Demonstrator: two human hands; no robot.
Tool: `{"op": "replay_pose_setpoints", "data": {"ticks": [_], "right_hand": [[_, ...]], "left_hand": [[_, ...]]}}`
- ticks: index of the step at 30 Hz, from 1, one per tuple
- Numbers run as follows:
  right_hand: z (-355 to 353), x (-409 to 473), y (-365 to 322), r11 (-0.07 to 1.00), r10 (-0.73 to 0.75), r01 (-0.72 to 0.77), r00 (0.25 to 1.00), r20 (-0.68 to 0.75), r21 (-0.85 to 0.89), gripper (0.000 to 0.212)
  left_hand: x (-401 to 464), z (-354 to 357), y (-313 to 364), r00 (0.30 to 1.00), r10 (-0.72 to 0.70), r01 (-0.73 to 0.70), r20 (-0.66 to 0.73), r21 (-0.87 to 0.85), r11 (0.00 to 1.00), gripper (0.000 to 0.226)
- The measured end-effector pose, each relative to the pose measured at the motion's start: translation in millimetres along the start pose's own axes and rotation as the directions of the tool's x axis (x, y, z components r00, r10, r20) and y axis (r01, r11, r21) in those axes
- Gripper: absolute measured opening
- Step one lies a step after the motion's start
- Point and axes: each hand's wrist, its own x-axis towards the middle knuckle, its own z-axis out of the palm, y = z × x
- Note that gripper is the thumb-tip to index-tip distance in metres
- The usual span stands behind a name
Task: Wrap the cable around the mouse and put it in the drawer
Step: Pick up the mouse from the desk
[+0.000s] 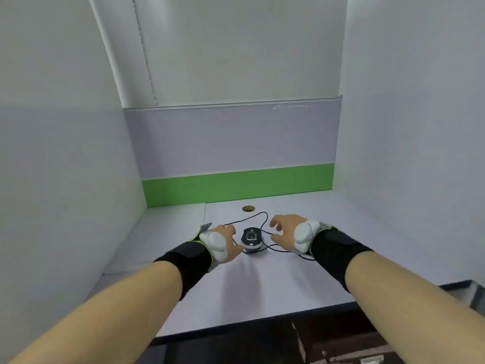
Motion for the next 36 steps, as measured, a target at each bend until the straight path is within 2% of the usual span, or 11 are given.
{"op": "replay_pose_setpoints", "data": {"ticks": [6,12,16,20,21,25,28,33,36], "right_hand": [[51.6,34.7,14.3,1.0,0.023,-0.024,0.995,0.101,0.006,0.044],[88.8,62.2,24.6,0.995,-0.008,0.001,0.998,0.059,0.104,0.045],[101.0,71.6,31.6,0.983,-0.044,0.041,0.999,0.013,0.179,0.053],[100.8,73.7,34.5,0.98,-0.048,0.057,0.998,-0.05,0.193,0.045],[99.2,74.1,33.9,0.977,-0.049,0.06,0.997,-0.055,0.203,0.044],[82.7,67.7,31.8,0.968,-0.031,0.045,0.998,-0.06,0.248,0.046],[71.8,62.9,38.4,0.972,0.026,-0.005,0.996,-0.086,0.237,0.043],[60.6,56.0,61.1,0.967,0.173,-0.173,0.985,0.019,0.189,0.046],[57.9,52.5,66.7,0.967,0.242,-0.247,0.968,0.068,0.066,0.056]], "left_hand": [[61.4,43.4,5.1,0.997,-0.033,0.047,0.067,-0.225,0.973,0.065],[110.5,79.0,15.8,0.981,-0.086,0.158,0.176,-0.451,0.878,0.09],[124.2,93.5,21.4,0.981,-0.123,0.185,0.153,-0.511,0.84,0.111],[128.7,96.5,20.7,0.983,-0.126,0.181,0.134,-0.566,0.804,0.121],[128.0,96.9,20.1,0.983,-0.131,0.18,0.126,-0.578,0.796,0.117],[111.6,87.5,12.4,0.995,-0.092,0.1,0.044,-0.583,0.807,0.078],[98.1,78.3,-3.0,0.998,-0.057,0.049,0.007,-0.634,0.772,0.069],[77.7,55.8,-25.2,0.994,-0.098,0.029,-0.044,-0.767,0.64,0.055],[66.8,36.5,-32.3,0.99,-0.123,0.009,-0.067,-0.844,0.536,0.048]]}}
